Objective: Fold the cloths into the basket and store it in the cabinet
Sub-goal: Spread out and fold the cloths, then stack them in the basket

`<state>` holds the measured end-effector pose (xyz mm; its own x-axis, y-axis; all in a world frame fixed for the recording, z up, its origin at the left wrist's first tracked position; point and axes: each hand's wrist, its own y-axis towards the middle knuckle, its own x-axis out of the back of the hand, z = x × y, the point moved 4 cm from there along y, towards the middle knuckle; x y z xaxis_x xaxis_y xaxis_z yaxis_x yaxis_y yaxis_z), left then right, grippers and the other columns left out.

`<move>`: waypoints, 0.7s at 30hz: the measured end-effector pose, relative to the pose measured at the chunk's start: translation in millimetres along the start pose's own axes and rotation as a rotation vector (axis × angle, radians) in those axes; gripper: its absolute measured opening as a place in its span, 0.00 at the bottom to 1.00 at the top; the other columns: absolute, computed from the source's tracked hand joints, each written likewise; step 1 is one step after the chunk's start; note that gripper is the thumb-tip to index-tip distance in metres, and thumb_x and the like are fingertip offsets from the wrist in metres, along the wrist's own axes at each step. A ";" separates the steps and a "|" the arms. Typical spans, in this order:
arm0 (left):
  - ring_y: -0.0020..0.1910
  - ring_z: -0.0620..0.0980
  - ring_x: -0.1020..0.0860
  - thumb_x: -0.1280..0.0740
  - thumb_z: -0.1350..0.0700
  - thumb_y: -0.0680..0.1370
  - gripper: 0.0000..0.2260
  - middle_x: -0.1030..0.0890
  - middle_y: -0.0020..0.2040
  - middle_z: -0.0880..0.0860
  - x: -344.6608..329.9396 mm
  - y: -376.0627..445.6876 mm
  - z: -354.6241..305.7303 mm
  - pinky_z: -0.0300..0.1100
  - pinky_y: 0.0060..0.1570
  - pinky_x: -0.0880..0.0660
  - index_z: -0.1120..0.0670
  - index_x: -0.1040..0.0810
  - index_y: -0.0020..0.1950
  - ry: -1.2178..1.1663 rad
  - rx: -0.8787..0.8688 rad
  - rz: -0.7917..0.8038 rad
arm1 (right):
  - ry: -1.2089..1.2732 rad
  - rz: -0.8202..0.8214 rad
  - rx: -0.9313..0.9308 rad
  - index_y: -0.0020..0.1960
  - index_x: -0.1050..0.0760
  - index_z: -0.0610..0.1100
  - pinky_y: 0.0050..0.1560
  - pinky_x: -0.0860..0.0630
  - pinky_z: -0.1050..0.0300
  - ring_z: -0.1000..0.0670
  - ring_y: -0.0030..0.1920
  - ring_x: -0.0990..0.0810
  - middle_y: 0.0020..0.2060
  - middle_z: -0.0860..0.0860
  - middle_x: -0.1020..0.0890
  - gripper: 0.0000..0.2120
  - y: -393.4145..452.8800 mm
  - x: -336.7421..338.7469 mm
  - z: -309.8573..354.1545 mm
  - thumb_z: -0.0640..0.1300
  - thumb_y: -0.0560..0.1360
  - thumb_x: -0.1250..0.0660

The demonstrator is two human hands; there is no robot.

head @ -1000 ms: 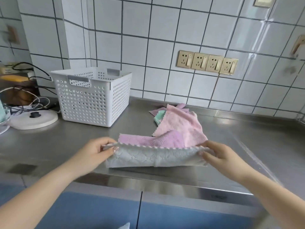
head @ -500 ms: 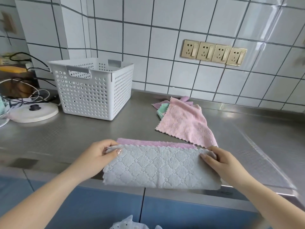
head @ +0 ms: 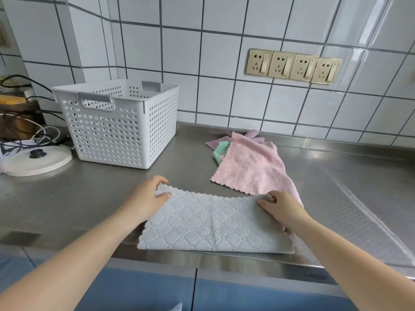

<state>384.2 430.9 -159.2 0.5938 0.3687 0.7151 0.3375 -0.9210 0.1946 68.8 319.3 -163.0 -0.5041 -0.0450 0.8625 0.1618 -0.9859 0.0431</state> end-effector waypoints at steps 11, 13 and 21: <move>0.68 0.53 0.34 0.39 0.48 0.78 0.23 0.31 0.68 0.51 -2.1 -13.5 -29.2 0.45 0.64 0.36 0.51 0.37 0.72 0.611 -0.148 -0.044 | -0.259 -0.123 0.292 0.67 0.31 0.49 0.58 0.29 0.53 0.48 0.62 0.27 0.66 0.51 0.29 0.20 -11.7 8.1 30.8 0.53 0.77 0.39; 0.70 0.52 0.35 0.42 0.52 0.79 0.19 0.31 0.69 0.51 -18.4 -22.6 -49.9 0.44 0.66 0.39 0.54 0.32 0.70 0.518 -0.288 -0.054 | -0.216 -0.094 0.468 0.70 0.33 0.48 0.67 0.36 0.54 0.48 0.69 0.33 0.71 0.50 0.33 0.21 -27.2 -3.2 60.4 0.50 0.79 0.41; 0.77 0.50 0.51 0.50 0.51 0.82 0.24 0.48 0.78 0.51 -81.7 -39.9 -49.4 0.47 0.75 0.53 0.54 0.46 0.77 0.605 -0.237 0.192 | -0.300 0.103 0.627 0.75 0.43 0.52 0.73 0.48 0.53 0.53 0.75 0.44 0.75 0.53 0.40 0.22 -58.4 -69.8 88.6 0.51 0.81 0.50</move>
<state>286.1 431.3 -192.2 0.0906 0.1238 0.9882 0.0563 -0.9913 0.1190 169.7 394.3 -181.0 -0.2191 0.0025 0.9757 0.7005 -0.6957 0.1591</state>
